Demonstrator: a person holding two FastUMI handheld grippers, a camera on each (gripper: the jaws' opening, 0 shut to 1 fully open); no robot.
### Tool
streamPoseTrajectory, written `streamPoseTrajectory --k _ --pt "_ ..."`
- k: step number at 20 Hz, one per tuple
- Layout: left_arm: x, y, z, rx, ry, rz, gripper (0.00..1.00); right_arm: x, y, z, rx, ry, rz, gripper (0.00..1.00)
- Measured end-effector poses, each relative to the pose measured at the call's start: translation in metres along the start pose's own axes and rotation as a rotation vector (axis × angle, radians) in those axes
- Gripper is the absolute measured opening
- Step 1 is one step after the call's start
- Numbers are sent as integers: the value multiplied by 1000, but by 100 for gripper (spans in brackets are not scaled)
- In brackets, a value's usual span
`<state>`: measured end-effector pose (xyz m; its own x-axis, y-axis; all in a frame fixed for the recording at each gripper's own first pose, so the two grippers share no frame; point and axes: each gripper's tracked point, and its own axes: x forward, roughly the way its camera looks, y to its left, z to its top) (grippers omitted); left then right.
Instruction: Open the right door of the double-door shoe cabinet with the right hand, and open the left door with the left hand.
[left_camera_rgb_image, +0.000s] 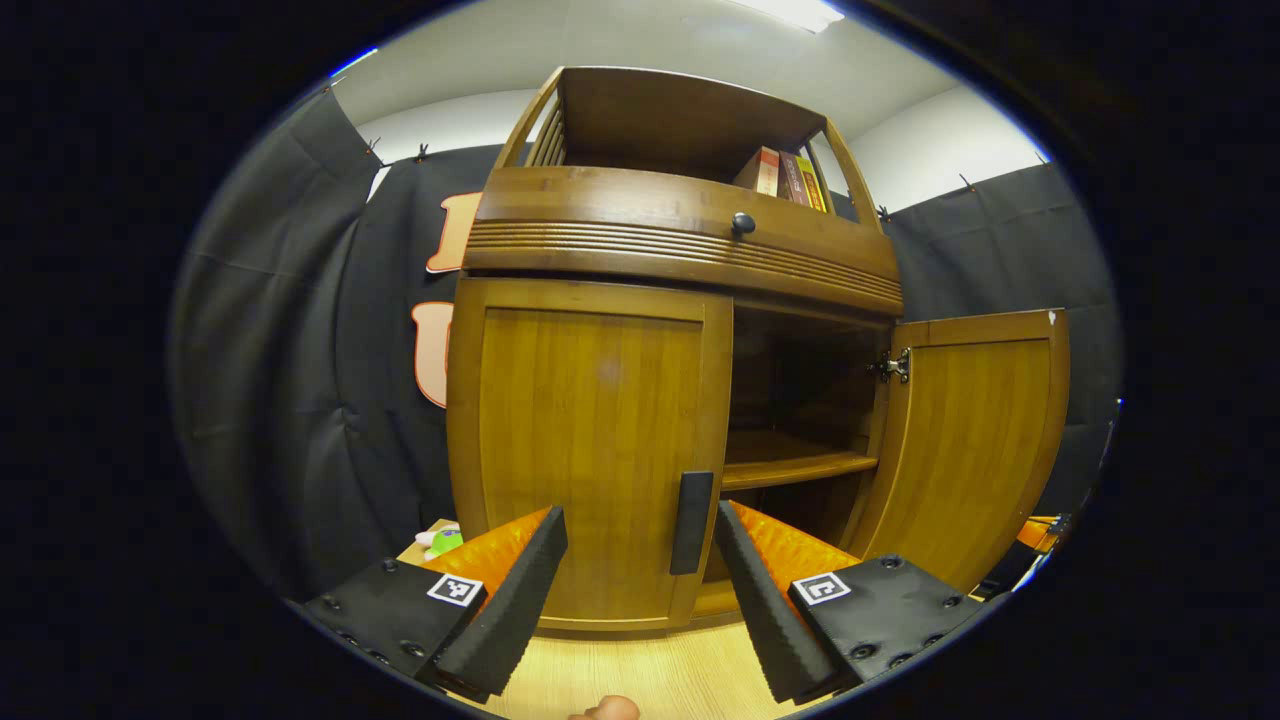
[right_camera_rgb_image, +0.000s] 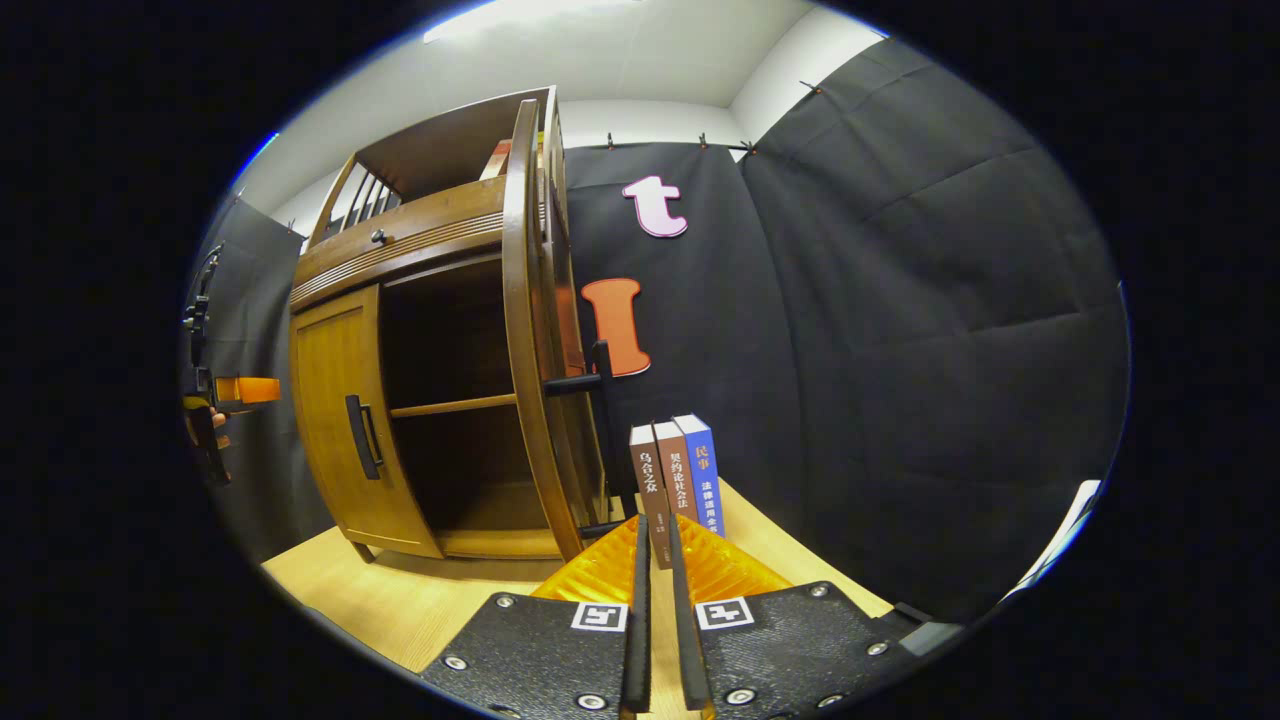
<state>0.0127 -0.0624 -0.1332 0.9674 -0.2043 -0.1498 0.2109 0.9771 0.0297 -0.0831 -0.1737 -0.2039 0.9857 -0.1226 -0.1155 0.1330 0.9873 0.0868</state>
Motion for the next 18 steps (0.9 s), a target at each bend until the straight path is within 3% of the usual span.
streamPoseTrajectory --k 3,6,7,9,10,11,13,14,15,17,18 --pt "15 -9 -10 23 -1 -2 95 -8 -6 4 -18 -20 -25 11" --pt "32 -17 -17 60 -6 9 95 -12 -15 9 -32 -40 -57 21" --pt "38 -19 -20 66 -2 12 95 -13 -19 10 -40 -42 -76 34" --pt "46 -21 -25 99 -5 21 95 -14 -24 9 -57 -38 -103 37" --pt "53 -22 -26 112 -7 20 95 -15 -25 9 -62 -38 -109 27" --pt "60 -25 -28 112 -3 14 99 -15 -24 11 -64 -42 -110 28" --pt "71 -32 -38 84 19 -4 96 -17 -22 12 -70 -47 -115 36" --pt "77 -34 -43 73 29 -8 96 -17 -21 13 -75 -49 -115 52" --pt "81 -36 -46 68 35 -12 96 -16 -19 14 -81 -53 -114 33" --pt "84 -38 -51 68 42 -23 95 -19 -15 17 -94 -62 -109 63" --pt "90 -40 -55 68 45 -26 95 -20 -13 20 -102 -70 -108 70"
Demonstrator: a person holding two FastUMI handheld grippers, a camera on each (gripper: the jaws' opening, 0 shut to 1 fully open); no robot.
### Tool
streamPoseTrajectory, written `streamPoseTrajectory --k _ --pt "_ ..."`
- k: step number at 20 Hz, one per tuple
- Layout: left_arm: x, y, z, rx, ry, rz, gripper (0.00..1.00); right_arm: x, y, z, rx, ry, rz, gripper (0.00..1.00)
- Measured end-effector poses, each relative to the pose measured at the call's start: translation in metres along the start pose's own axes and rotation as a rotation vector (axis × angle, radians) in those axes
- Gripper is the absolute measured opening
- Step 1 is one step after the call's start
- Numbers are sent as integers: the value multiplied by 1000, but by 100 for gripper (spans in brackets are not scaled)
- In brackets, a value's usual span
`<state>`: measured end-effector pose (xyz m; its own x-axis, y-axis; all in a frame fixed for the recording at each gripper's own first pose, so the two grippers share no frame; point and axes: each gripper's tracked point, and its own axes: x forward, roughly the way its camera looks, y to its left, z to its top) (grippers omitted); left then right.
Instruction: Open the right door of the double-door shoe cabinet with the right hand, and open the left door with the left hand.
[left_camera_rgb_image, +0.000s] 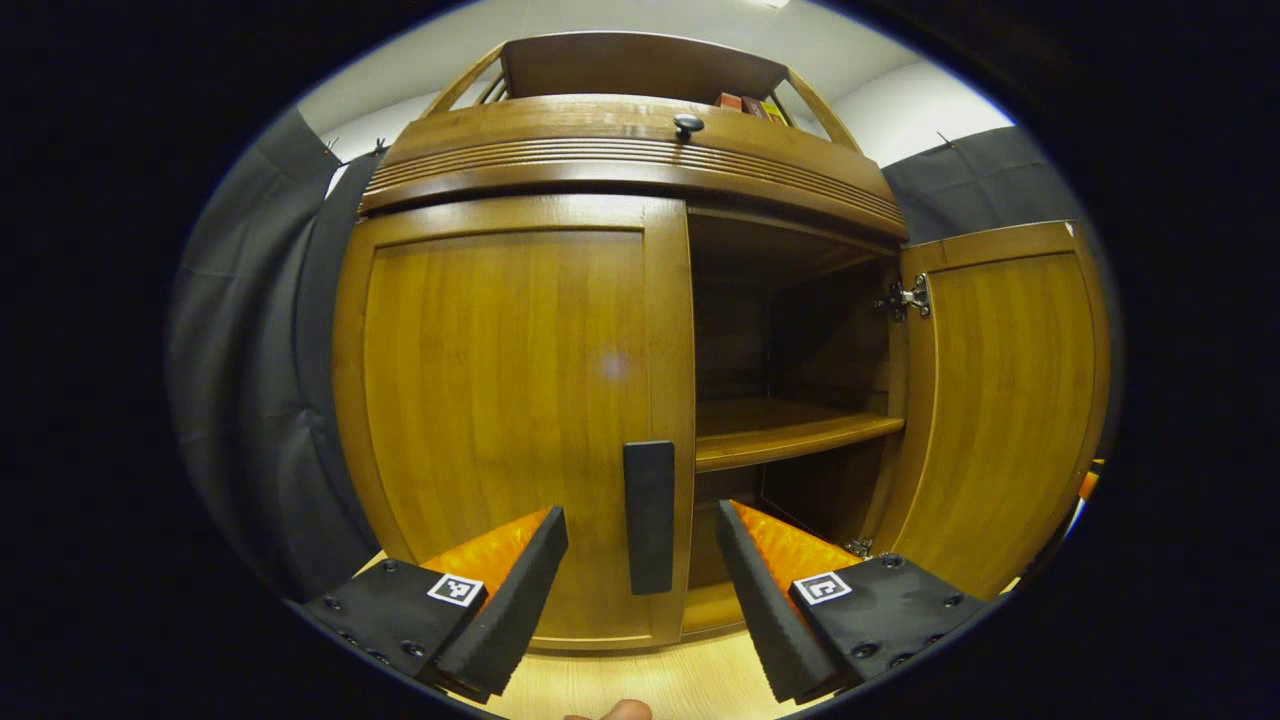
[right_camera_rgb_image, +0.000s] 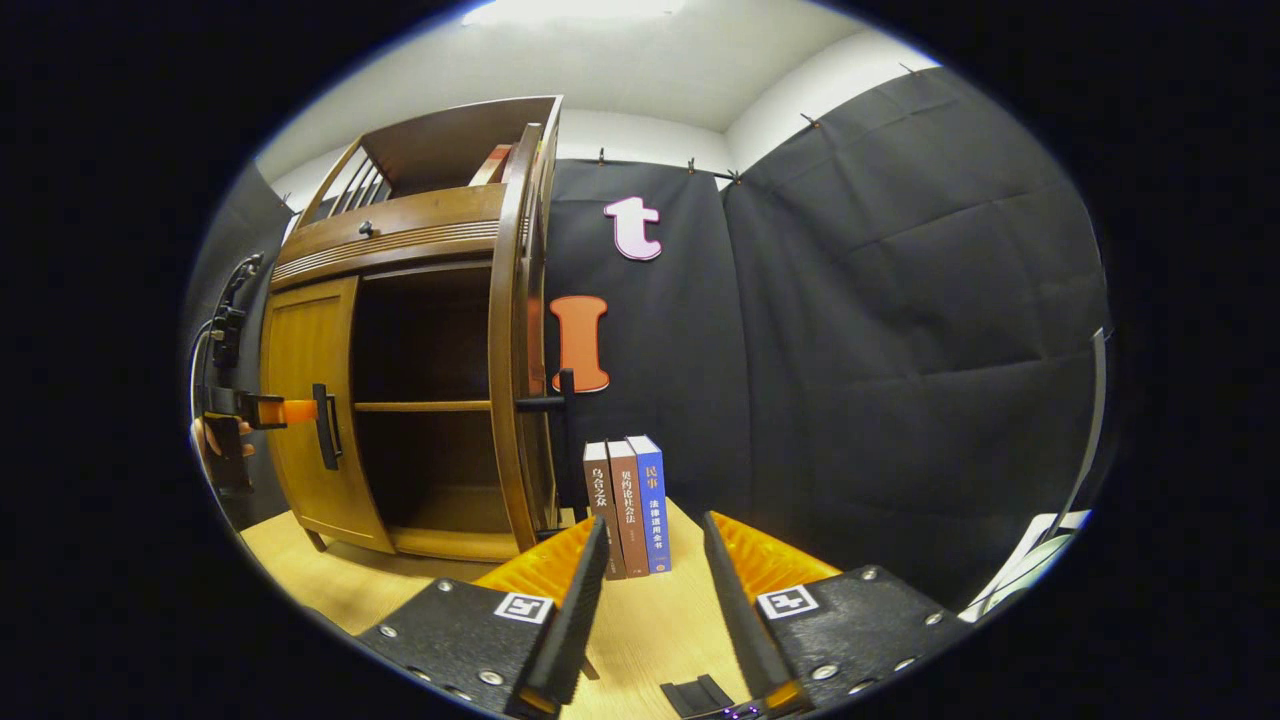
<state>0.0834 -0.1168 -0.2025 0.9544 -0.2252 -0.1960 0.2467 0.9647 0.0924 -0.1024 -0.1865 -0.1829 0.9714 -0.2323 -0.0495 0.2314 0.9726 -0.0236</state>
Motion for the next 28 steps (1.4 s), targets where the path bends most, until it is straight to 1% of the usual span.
streamPoseTrajectory --k 2,3,4,5,6,10,12,13,15,18,19,20,25,28 --pt "14 -2 -3 -7 5 0 95 -1 0 5 -18 -18 -6 84" --pt "19 -2 -4 -12 6 -2 97 -1 2 7 -28 -25 -9 92" --pt "23 0 -7 -17 10 0 96 -3 2 9 -40 -31 -10 75" --pt "28 1 -10 -19 14 2 96 -4 2 12 -54 -34 -12 99" --pt "31 2 -12 -23 22 10 96 -5 2 13 -64 -35 -14 92" --pt "45 9 -23 -45 35 18 96 -9 6 14 -49 -37 -7 92" --pt "50 9 -26 -45 41 19 90 -10 3 16 -35 -38 -9 92" --pt "51 8 -27 -50 41 18 90 -11 2 17 -32 -37 -9 92" --pt "53 6 -27 -45 40 11 87 -12 2 15 -26 -28 -10 92" --pt "52 2 -25 -21 33 -4 64 -15 3 14 -17 -27 -9 92" --pt "51 1 -26 -19 35 -6 61 -16 4 14 -17 -28 -7 92" --pt "53 2 -23 -18 32 -3 60 -16 5 15 -18 -28 -5 92" --pt "51 1 -26 -44 33 -9 39 -18 12 14 -22 -28 6 92" --pt "44 3 -28 -53 54 12 31 -17 13 10 -18 -17 6 92"
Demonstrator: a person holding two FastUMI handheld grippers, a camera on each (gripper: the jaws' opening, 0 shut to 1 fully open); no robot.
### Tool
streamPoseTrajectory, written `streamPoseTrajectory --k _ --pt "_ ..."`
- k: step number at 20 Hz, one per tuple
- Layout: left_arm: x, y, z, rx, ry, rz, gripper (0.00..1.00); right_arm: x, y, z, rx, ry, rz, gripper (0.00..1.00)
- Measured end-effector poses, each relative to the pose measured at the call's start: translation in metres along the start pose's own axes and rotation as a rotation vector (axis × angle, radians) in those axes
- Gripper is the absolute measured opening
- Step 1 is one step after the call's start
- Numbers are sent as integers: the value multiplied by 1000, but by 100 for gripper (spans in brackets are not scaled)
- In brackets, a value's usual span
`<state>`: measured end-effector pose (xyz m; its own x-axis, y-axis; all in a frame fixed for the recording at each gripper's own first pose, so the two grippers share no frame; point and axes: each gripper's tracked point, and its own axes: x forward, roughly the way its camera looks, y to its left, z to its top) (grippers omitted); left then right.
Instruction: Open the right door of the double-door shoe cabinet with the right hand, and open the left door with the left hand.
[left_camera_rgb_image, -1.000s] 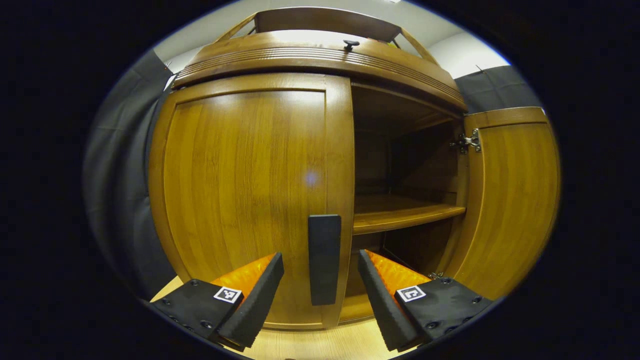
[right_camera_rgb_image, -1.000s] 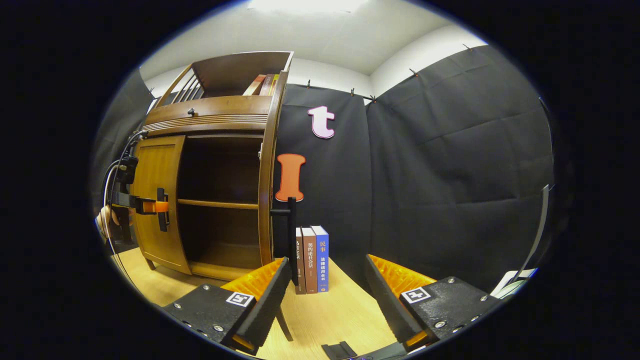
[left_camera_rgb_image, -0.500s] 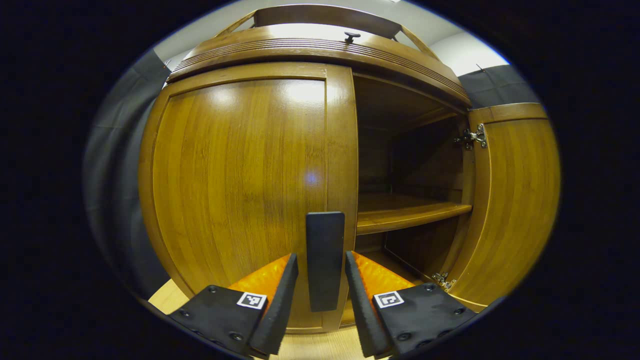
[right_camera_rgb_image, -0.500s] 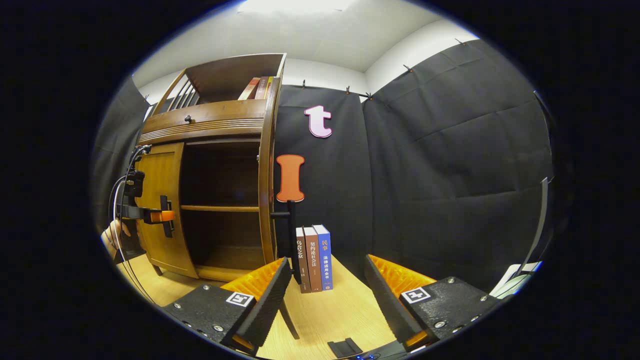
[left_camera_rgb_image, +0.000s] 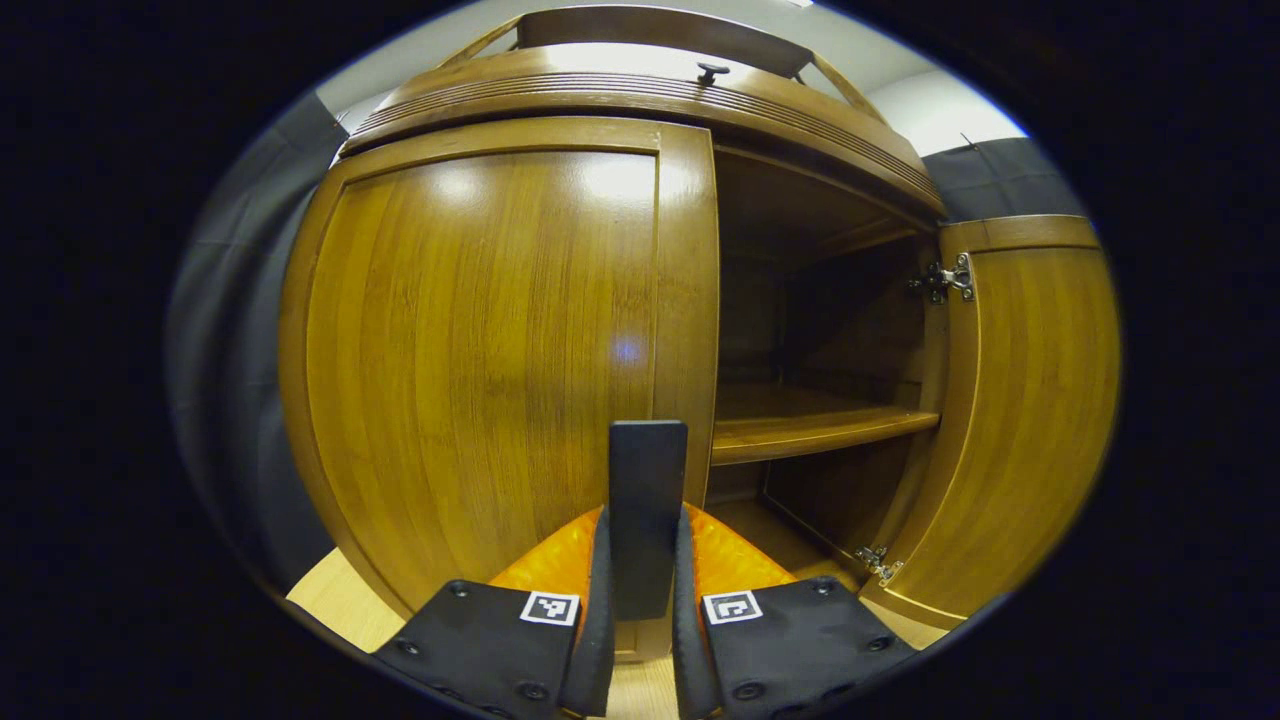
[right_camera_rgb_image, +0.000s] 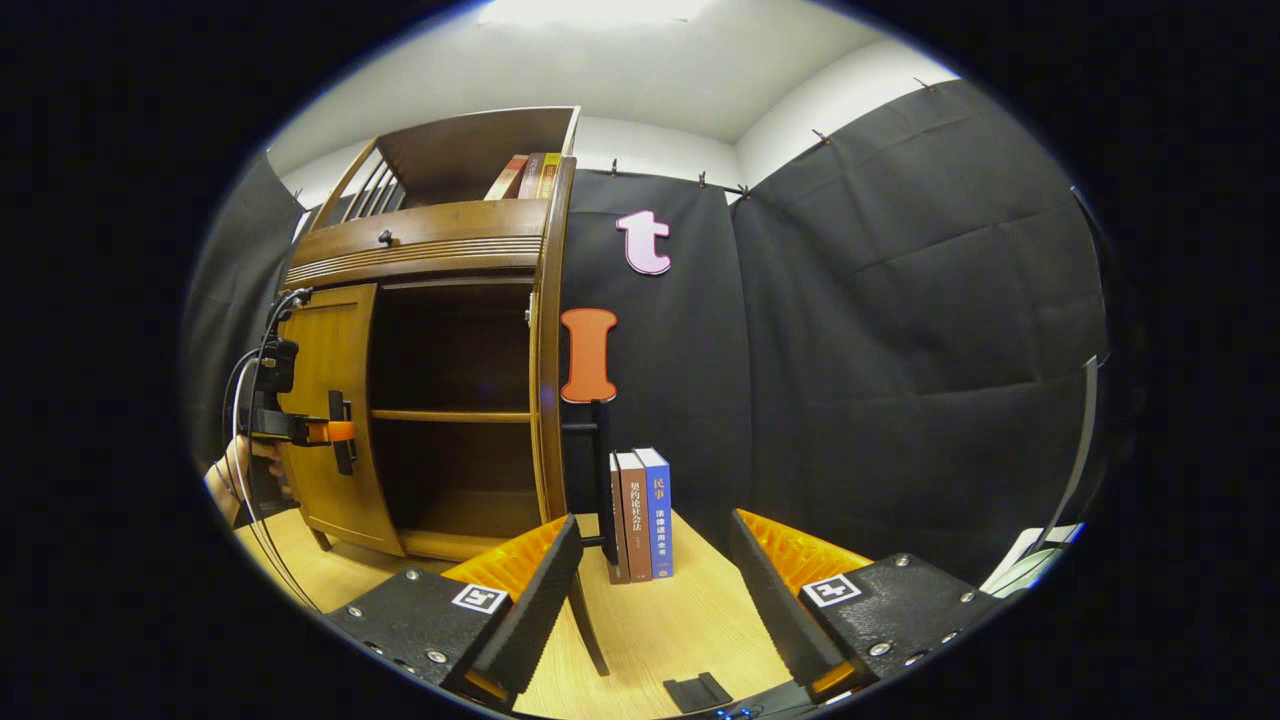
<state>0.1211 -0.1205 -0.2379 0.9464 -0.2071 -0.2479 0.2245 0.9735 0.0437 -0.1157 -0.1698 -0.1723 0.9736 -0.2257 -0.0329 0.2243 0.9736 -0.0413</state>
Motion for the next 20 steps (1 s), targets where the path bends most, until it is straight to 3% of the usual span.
streamPoseTrajectory --k 1,2,11,20 --pt "-2 -1 0 17 5 -3 29 0 2 -2 2 5 2 96" --pt "-6 0 0 29 1 -14 27 0 3 -2 4 7 5 92" --pt "-66 3 0 -6 7 -129 27 -5 39 16 0 -10 61 92" --pt "-123 20 -2 -5 7 -169 27 -4 90 21 3 -5 145 92"
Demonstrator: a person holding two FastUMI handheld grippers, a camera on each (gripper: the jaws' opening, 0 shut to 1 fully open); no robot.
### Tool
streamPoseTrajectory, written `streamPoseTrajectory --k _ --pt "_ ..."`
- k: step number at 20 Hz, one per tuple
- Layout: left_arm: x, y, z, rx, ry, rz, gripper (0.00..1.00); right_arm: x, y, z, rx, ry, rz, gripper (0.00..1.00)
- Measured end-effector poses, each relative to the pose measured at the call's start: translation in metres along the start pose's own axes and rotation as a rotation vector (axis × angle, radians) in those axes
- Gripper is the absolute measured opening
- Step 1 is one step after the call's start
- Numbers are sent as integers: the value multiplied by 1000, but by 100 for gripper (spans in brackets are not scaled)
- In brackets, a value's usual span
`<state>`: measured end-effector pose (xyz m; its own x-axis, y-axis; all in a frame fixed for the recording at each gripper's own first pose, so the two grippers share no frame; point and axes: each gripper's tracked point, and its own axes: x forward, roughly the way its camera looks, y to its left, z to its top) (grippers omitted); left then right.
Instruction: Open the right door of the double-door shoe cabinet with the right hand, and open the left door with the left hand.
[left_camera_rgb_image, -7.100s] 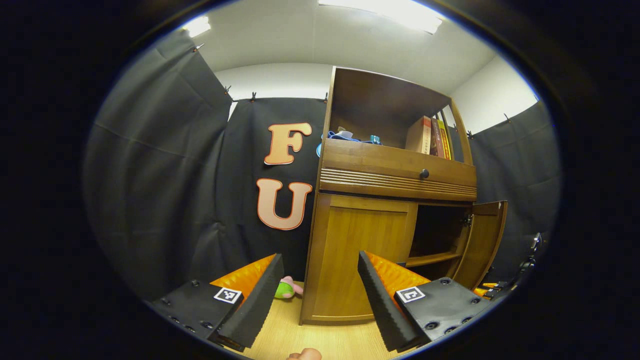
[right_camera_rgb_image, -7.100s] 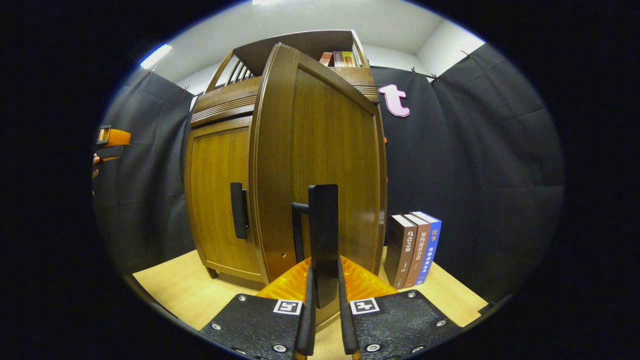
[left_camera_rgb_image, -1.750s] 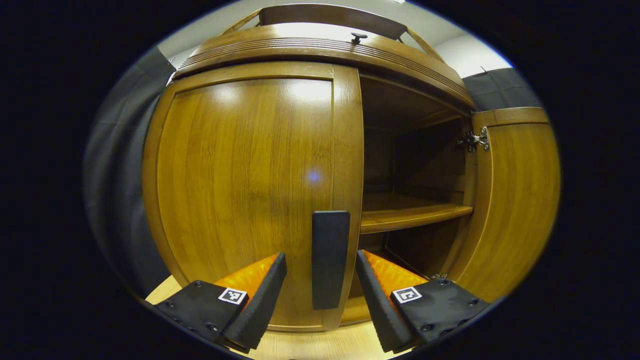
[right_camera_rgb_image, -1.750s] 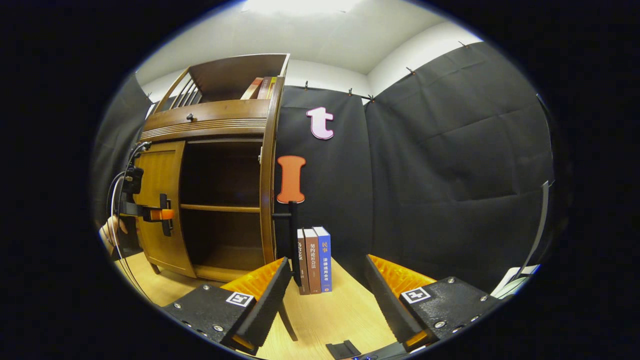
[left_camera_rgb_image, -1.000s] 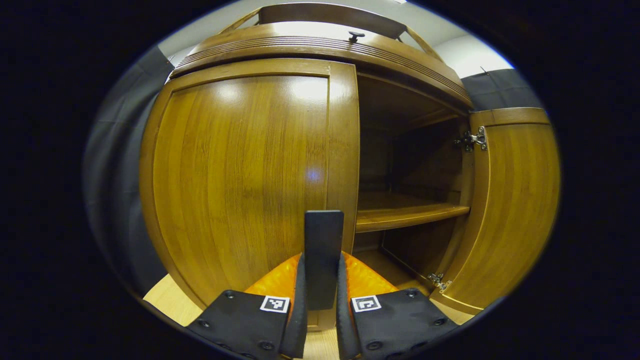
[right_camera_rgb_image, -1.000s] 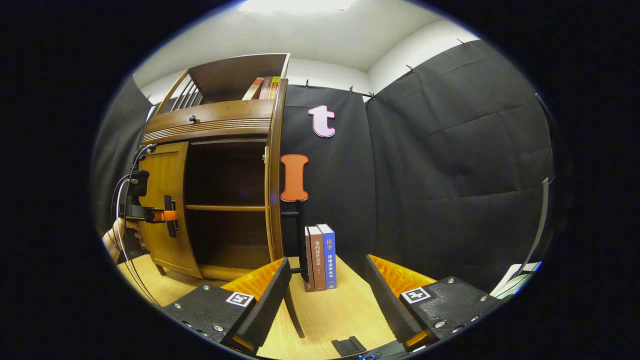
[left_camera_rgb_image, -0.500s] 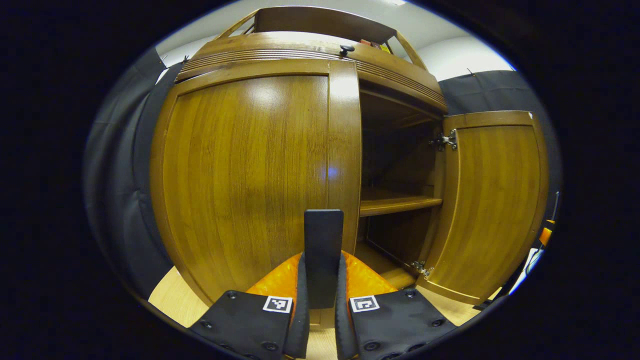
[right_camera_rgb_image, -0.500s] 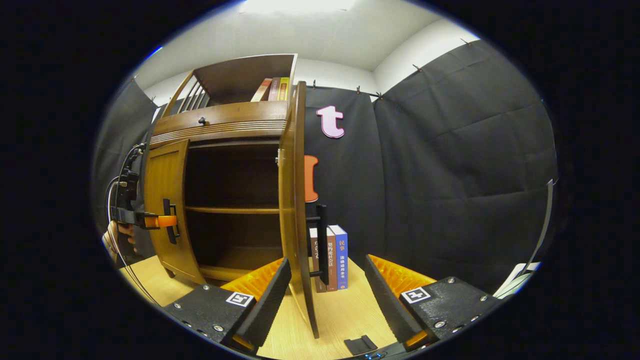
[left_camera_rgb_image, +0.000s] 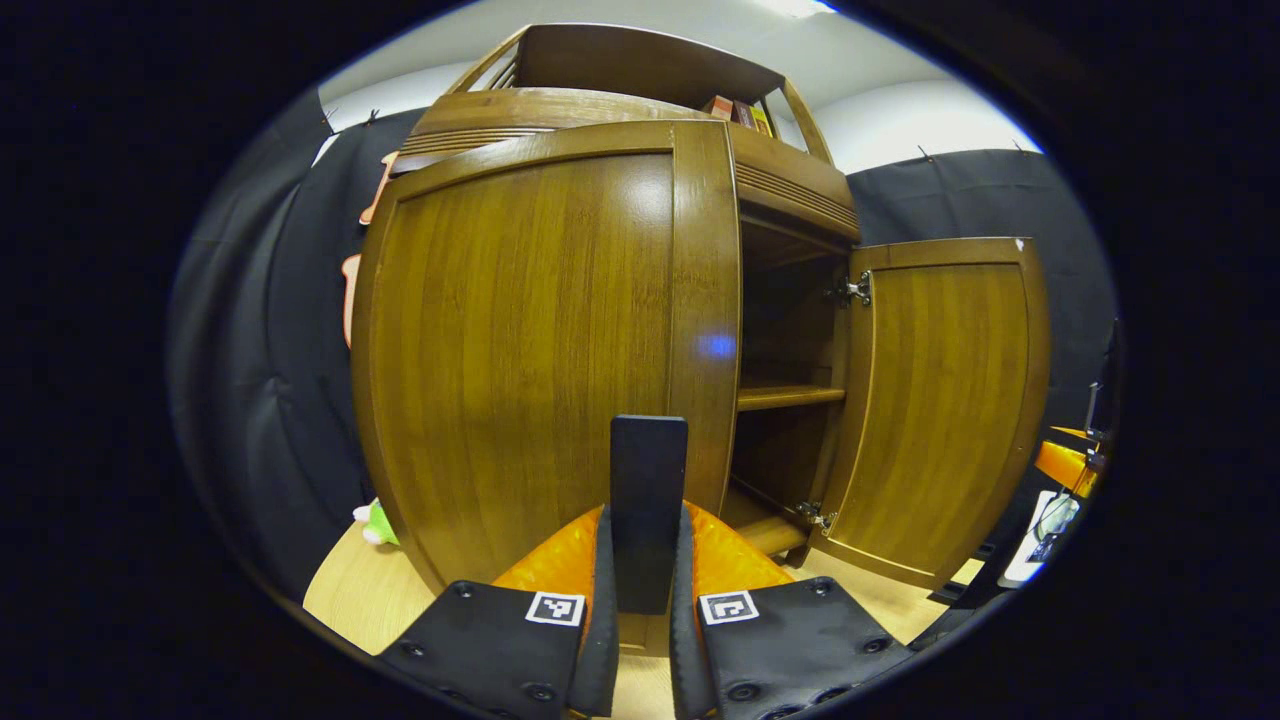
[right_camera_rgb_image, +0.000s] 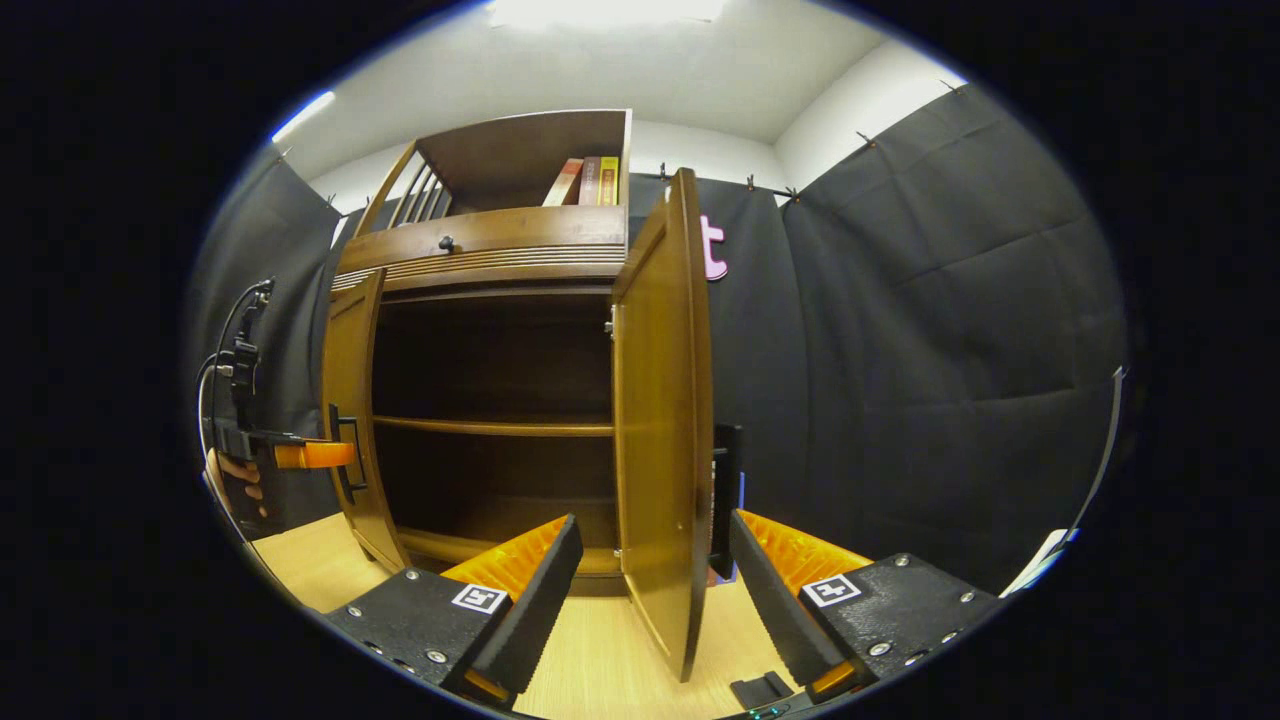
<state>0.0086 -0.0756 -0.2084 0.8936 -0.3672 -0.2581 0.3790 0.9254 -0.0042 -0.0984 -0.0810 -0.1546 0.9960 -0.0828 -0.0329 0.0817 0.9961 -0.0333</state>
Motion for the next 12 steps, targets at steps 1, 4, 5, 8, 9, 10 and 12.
streamPoseTrajectory --k 1,4,5,8,9,10,12 --pt "-6 1 0 2 1 -3 27 1 5 0 0 4 9 92" --pt "-22 6 -1 11 5 -3 27 2 17 0 -2 9 29 92" --pt "-26 7 0 14 6 -2 27 4 21 2 -2 10 35 92" --pt "-40 13 0 17 5 1 27 5 34 4 -2 10 55 92" --pt "-47 16 0 17 5 1 27 6 38 5 -2 11 62 92" --pt "-56 20 -2 15 6 1 28 6 41 4 -2 12 67 92" --pt "-68 26 -3 12 8 5 28 8 48 6 -1 12 80 92"
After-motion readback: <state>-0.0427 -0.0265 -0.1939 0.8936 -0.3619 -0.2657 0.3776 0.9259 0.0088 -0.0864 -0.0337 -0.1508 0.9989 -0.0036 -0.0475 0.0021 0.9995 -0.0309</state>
